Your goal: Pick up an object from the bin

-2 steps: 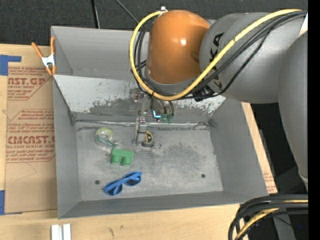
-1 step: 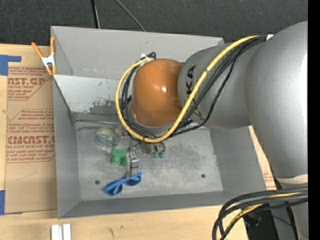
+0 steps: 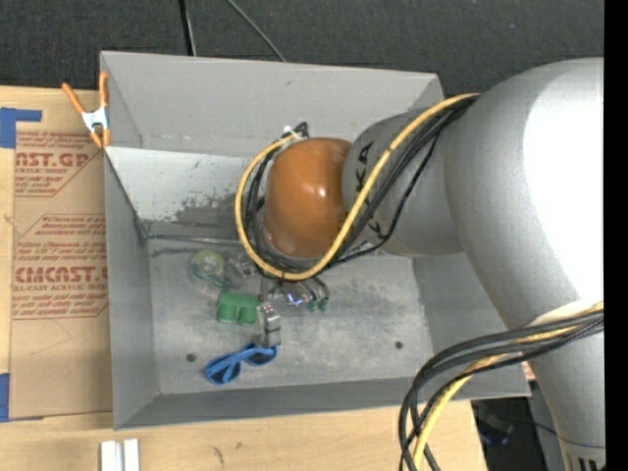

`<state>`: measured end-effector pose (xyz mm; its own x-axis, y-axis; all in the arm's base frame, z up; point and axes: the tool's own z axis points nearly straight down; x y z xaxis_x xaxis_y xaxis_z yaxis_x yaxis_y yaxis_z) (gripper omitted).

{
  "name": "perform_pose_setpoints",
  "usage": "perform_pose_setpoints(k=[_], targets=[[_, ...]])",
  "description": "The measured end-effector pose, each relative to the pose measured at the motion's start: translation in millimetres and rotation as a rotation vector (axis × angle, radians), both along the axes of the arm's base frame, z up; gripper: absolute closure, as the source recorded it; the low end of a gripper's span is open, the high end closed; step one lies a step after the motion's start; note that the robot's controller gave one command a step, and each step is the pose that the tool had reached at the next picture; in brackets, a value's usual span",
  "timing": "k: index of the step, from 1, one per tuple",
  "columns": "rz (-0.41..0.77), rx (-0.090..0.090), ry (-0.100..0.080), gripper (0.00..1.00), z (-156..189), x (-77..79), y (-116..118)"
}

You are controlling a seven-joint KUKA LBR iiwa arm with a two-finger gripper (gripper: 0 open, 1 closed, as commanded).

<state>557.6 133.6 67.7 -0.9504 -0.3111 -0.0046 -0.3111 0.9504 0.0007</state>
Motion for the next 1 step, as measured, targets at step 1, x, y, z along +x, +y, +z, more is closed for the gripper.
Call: perform_pose_setpoints(k=[1], targets=[[0.000, 0.002, -0.010, 1.00, 7.5, 3.4, 1.3]])
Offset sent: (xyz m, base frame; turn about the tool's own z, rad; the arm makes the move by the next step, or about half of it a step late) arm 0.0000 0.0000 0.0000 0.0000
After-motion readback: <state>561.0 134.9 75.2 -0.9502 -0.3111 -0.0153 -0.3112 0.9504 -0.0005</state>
